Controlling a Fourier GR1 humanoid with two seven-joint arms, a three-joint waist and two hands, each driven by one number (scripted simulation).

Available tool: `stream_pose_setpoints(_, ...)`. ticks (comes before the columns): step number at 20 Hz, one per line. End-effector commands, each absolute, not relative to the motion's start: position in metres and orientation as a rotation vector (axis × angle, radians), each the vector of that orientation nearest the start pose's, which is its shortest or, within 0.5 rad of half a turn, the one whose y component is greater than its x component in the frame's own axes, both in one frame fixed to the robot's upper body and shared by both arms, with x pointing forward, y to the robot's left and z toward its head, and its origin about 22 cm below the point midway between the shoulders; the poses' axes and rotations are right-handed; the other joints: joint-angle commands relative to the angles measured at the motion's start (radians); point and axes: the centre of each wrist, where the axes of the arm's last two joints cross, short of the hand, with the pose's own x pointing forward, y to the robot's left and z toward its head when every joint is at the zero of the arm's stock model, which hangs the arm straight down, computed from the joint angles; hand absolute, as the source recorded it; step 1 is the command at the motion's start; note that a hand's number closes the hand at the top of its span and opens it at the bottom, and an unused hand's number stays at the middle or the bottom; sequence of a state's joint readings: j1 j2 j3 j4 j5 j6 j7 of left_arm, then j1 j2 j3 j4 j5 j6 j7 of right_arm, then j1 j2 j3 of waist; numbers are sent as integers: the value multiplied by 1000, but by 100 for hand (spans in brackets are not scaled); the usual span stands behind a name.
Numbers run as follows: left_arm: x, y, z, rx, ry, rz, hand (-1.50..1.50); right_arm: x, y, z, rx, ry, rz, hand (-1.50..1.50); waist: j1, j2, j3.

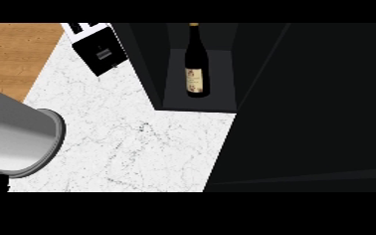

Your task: Pick up the wine, place it into the cabinet and close the cabinet

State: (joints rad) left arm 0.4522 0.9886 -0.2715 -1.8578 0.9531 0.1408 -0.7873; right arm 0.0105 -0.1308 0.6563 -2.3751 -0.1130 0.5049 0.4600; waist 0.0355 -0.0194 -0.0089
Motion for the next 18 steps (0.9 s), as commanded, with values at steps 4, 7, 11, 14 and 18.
stream_pose_setpoints(4,134,364,64,-105,-1892,20,150,131,-86,158,910,-1678,1019,150,29,11,-1)
stream_pose_setpoints(7,129,365,58,-137,-1873,7,150,134,-88,160,913,-1707,992,150,35,13,-3)
stream_pose_setpoints(11,133,363,62,-152,-1898,14,150,144,-89,154,906,-1684,952,150,48,25,-4)
stream_pose_setpoints(14,131,366,61,-156,-1891,1,150,145,-92,153,931,-1677,900,150,63,25,-6)
stream_pose_setpoints(18,129,368,61,-163,-1878,-14,150,155,-95,155,878,-1724,892,150,81,26,-5)
